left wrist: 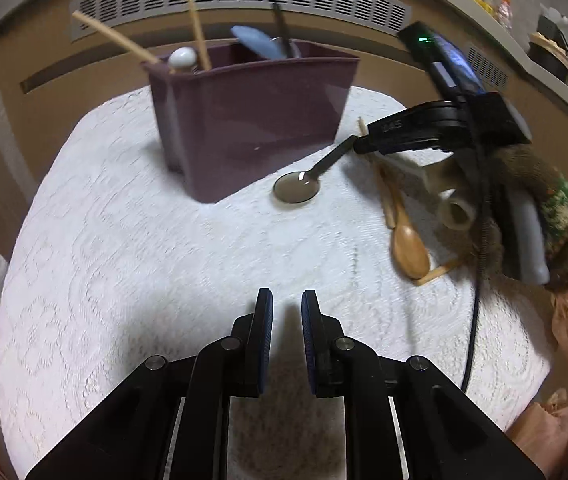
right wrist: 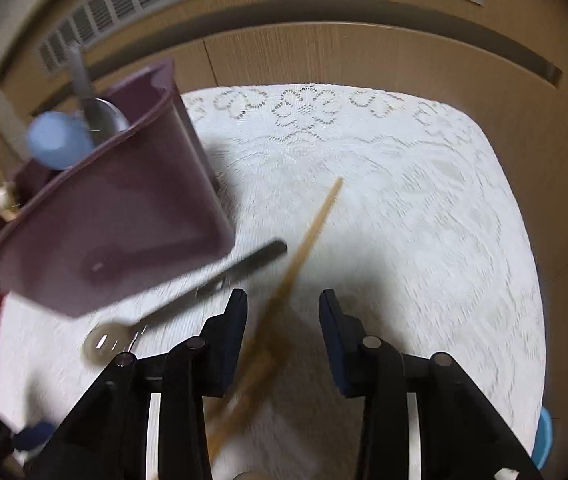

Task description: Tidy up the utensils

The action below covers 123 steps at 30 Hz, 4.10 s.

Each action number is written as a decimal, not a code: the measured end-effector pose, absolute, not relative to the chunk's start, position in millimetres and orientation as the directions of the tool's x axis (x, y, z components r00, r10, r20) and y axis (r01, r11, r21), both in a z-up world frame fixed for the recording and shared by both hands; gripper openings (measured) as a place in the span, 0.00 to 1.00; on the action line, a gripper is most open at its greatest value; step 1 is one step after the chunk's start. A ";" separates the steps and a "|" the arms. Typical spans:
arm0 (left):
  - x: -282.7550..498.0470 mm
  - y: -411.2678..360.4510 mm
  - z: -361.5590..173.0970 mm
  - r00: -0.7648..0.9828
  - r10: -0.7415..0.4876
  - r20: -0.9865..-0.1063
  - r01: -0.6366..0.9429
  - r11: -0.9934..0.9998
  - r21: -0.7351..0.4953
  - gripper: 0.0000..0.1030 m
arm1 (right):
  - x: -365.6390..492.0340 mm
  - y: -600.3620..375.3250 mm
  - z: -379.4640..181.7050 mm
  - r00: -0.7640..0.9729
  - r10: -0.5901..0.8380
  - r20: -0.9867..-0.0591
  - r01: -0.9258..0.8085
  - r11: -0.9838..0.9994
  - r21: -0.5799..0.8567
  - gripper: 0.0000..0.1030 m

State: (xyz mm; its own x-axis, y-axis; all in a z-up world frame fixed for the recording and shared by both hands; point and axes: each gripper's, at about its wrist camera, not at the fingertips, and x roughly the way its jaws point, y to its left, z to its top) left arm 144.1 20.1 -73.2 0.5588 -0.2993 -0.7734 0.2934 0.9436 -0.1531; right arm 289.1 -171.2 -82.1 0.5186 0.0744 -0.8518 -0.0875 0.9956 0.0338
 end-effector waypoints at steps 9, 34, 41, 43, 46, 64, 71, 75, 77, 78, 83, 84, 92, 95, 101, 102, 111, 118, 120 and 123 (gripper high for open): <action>159.3 11.5 -75.0 0.501 -0.390 -0.773 0.345 0.909 -0.235 0.22 | 277.2 -167.7 -76.8 0.489 0.116 -0.864 -0.154 0.987 0.045 0.10; 297.8 -152.3 -77.1 0.147 -0.429 -0.891 0.228 0.892 -0.391 0.42 | 183.5 -292.6 -25.7 0.655 0.270 -0.706 -0.148 0.962 0.230 0.09; 291.4 -176.1 -74.3 0.308 -0.253 -0.917 0.362 0.923 -0.133 0.24 | 178.4 -293.9 -20.5 0.670 0.298 -0.680 -0.163 0.952 0.257 0.09; 278.1 -172.3 -70.3 0.356 -0.256 -0.898 0.395 0.913 -0.104 0.16 | 174.8 -293.8 -17.1 0.674 0.308 -0.672 -0.172 0.949 0.263 0.09; 256.5 -153.6 -57.5 0.426 -0.273 -0.862 0.410 0.908 -0.085 0.05 | 168.0 -290.4 -8.7 0.690 0.300 -0.659 -0.181 0.953 0.245 0.09; 256.4 -106.4 -58.8 0.256 -0.416 -0.872 0.166 0.908 -0.385 0.51 | 146.2 -270.8 10.7 0.693 0.254 -0.675 -0.220 0.966 0.138 0.06; 284.9 -156.4 -75.8 0.246 -0.226 -0.943 0.181 0.966 -0.184 0.51 | 154.9 -289.7 -17.0 0.648 0.208 -0.733 -0.156 0.978 0.139 0.07; 264.4 -183.5 -75.0 0.350 -0.140 -0.926 0.332 0.943 -0.017 0.32 | 157.5 -304.9 -30.3 0.642 0.178 -0.746 -0.102 0.984 0.147 0.17; 246.9 -192.3 -74.1 0.410 -0.126 -0.903 0.421 0.905 0.065 0.16 | 159.5 -311.2 -36.0 0.635 0.176 -0.752 -0.084 0.984 0.159 0.30; 235.2 -194.6 -74.2 0.437 -0.123 -0.891 0.464 0.880 0.105 0.13 | 160.7 -312.3 -37.6 0.631 0.179 -0.755 -0.082 0.983 0.164 0.33; 210.2 -157.8 -71.1 0.436 -0.163 -0.885 0.476 0.877 0.073 0.11 | 174.8 -310.4 -48.8 0.603 0.196 -0.774 -0.076 0.979 0.188 0.33; 206.7 -143.8 -70.4 0.437 -0.163 -0.884 0.463 0.884 0.066 0.11 | 180.6 -307.2 -50.8 0.597 0.194 -0.779 -0.076 0.980 0.186 0.33; 194.9 -98.6 -73.6 0.407 -0.211 -0.889 0.449 0.893 -0.006 0.12 | 237.8 -269.7 -72.6 0.533 0.121 -0.838 -0.036 0.992 0.120 0.33; 196.1 -97.4 -73.9 0.389 -0.222 -0.894 0.452 0.892 -0.025 0.13 | 256.6 -259.5 -79.8 0.515 0.043 -0.856 -0.013 0.999 0.042 0.32; 212.7 -105.8 -75.3 0.317 -0.225 -0.921 0.475 0.879 -0.051 0.17 | 255.9 -237.9 -79.4 0.514 0.013 -0.858 -0.116 0.992 -0.055 0.08; 213.8 -111.1 -74.9 0.321 -0.213 -0.923 0.496 0.868 -0.028 0.17 | 252.7 -238.5 -77.7 0.516 0.046 -0.855 -0.129 0.991 -0.025 0.06; 193.7 -107.3 -73.7 0.406 -0.243 -0.881 0.466 0.884 -0.029 0.12 | 196.7 -253.7 -27.2 0.623 0.256 -0.740 -0.181 0.967 0.182 0.07; 147.4 -59.3 -30.4 0.576 -0.286 -0.765 0.329 0.939 -0.103 0.12 | 154.3 -258.4 7.4 0.703 0.281 -0.653 -0.223 0.959 0.173 0.08; 133.8 -46.5 -5.6 0.642 -0.296 -0.707 0.308 0.944 -0.115 0.12 | 142.6 -260.3 18.5 0.729 0.290 -0.620 -0.230 0.957 0.177 0.06; 116.7 -33.1 30.9 0.723 -0.300 -0.623 0.295 0.949 -0.115 0.12 | 123.3 -262.5 38.2 0.770 0.297 -0.564 -0.243 0.955 0.171 0.06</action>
State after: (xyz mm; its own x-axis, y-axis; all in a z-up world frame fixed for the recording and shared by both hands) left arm 116.7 -33.1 30.9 0.7227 -0.2996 -0.6229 0.2945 0.9488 -0.1146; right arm 123.3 -262.5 38.2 0.7702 0.2970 -0.5644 -0.2426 0.9549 0.1714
